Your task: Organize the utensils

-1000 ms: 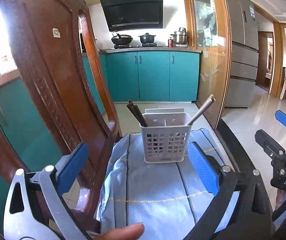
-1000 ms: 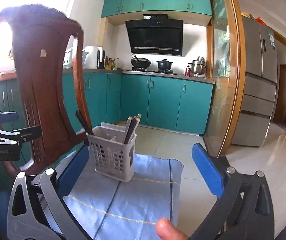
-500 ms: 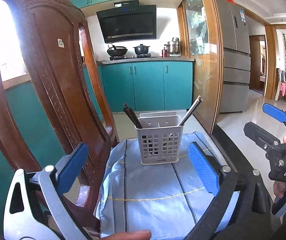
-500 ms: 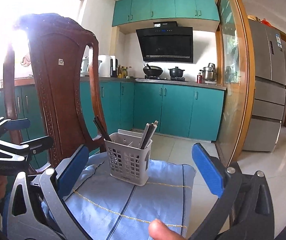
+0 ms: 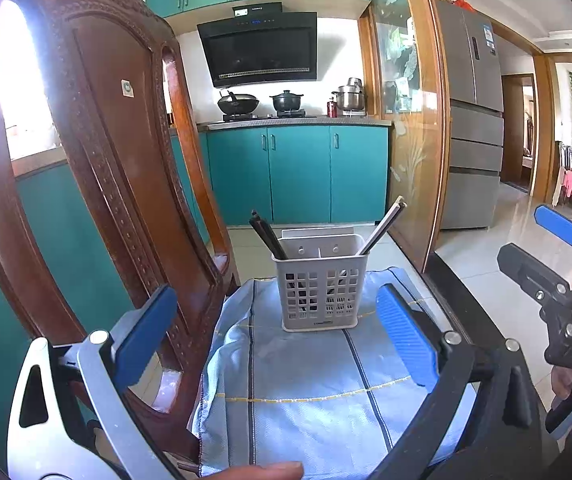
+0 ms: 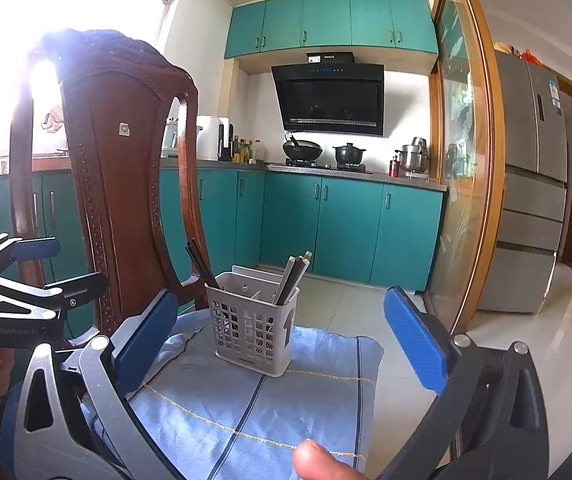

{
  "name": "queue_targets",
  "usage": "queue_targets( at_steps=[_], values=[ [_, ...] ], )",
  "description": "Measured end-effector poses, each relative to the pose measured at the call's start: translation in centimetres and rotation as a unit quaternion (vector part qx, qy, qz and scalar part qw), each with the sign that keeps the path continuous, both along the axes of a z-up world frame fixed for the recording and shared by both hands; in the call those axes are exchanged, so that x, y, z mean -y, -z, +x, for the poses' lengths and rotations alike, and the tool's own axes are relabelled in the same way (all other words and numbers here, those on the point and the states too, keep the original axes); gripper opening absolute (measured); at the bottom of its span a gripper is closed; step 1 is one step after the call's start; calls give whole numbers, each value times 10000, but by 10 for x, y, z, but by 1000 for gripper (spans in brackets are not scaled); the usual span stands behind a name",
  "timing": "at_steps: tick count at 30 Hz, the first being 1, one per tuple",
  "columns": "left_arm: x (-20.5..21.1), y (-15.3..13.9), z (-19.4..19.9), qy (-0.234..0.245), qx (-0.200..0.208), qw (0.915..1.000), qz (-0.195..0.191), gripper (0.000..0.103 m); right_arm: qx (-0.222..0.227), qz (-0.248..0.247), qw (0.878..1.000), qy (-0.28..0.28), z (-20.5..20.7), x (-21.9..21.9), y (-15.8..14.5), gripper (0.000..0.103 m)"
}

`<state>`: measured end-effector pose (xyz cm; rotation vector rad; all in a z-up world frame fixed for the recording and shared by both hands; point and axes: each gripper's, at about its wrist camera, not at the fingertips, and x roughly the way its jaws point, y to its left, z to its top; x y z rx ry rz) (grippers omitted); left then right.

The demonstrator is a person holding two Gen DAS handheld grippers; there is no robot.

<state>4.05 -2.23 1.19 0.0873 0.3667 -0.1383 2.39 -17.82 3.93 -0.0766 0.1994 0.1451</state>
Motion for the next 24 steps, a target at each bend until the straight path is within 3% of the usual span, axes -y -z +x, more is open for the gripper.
queue_targets(
  at_steps=[24],
  values=[
    [4, -1, -3, 39, 16, 10000, -15, 99, 96, -160, 9998, -4, -4, -6, -5, 100]
  ],
)
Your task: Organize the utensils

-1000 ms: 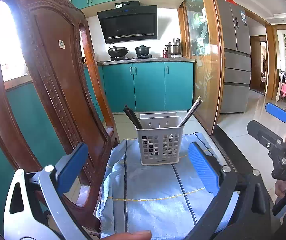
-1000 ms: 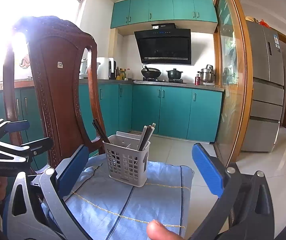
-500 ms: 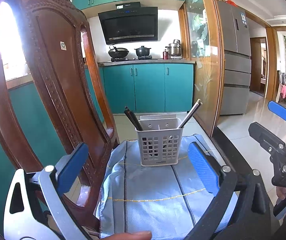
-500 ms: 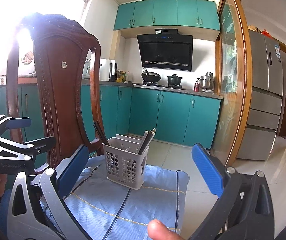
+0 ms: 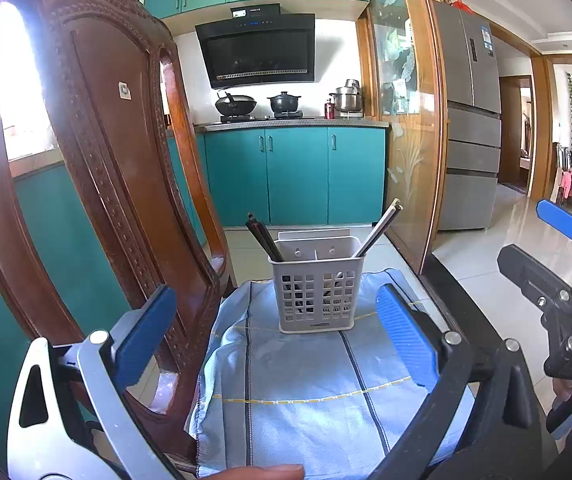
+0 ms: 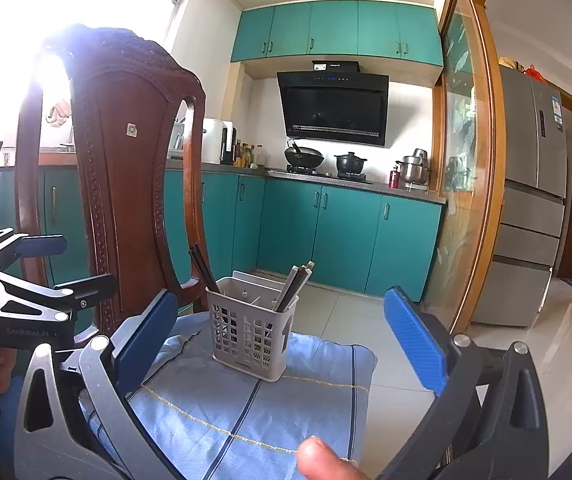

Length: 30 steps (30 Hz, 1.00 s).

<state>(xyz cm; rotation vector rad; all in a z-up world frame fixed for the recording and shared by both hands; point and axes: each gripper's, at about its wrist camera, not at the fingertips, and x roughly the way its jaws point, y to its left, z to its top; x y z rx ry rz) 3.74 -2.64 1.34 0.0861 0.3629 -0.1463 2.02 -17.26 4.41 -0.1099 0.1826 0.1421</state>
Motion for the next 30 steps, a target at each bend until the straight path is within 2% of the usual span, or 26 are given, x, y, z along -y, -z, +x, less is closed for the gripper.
queue_targets(
  at_steps=[30],
  values=[
    [10, 2, 1, 42, -95, 9999, 19, 99, -21, -57, 10000, -17, 3, -6, 0, 100]
  ],
)
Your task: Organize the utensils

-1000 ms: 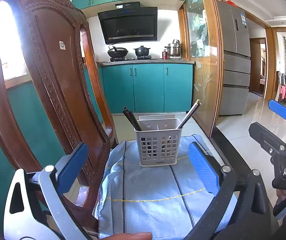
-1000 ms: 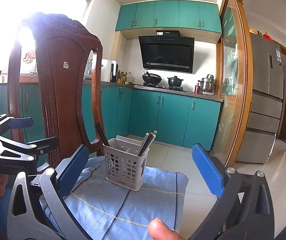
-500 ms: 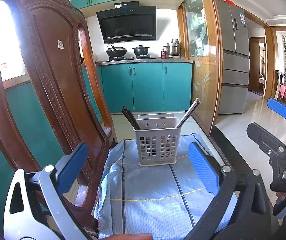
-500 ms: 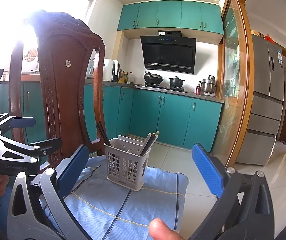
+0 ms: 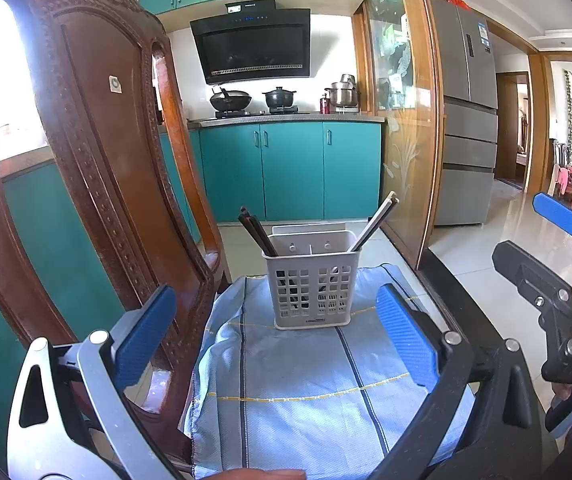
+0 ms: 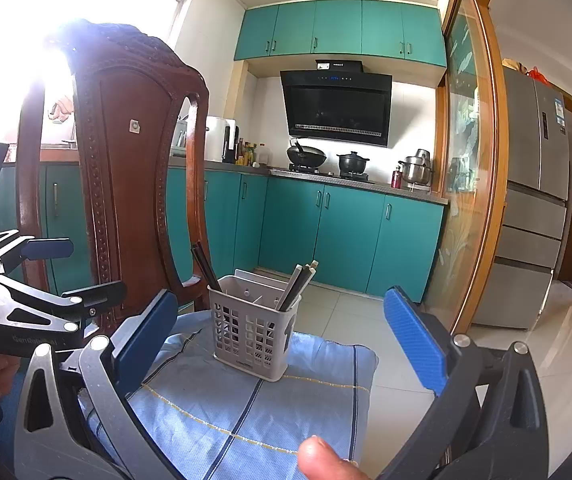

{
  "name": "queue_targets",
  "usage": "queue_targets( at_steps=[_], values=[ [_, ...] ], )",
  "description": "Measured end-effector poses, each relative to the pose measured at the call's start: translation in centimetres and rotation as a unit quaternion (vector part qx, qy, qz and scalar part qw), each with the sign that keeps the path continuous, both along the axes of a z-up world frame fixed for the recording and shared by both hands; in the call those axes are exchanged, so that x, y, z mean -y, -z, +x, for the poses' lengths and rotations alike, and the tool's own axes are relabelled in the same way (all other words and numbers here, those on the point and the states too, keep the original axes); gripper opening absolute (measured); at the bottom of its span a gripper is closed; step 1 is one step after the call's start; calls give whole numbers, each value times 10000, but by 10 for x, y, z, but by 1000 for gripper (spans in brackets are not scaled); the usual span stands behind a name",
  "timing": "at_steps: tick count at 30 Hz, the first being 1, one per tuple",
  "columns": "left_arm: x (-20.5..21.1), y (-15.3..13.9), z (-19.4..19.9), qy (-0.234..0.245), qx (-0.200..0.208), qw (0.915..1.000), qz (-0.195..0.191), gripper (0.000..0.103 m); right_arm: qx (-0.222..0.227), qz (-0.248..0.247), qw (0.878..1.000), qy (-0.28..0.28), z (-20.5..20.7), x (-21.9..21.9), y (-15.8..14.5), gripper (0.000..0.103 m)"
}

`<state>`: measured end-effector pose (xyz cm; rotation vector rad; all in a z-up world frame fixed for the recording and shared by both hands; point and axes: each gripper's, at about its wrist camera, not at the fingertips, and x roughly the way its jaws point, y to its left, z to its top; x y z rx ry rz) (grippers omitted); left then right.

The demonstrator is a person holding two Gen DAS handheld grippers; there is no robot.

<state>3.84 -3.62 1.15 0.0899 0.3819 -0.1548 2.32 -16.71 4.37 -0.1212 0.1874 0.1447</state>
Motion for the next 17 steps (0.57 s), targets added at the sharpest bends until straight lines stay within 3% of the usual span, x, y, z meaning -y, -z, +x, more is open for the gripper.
queue_targets(
  at_steps=[11, 13, 16, 17],
  values=[
    [2, 2, 5, -43, -147, 9999, -16, 99, -229, 205, 9995, 120, 13, 6, 11, 100],
    [2, 5, 8, -77, -268, 9996, -16, 99, -502, 302, 9976, 365, 28, 12, 23, 100],
    [4, 13, 18, -178, -654, 9977, 6, 99, -1501, 497, 9837, 858, 73, 23, 62, 101],
    [5, 17, 22, -196, -823, 9964, 11, 99, -1501, 497, 9837, 858, 73, 23, 62, 100]
  ],
)
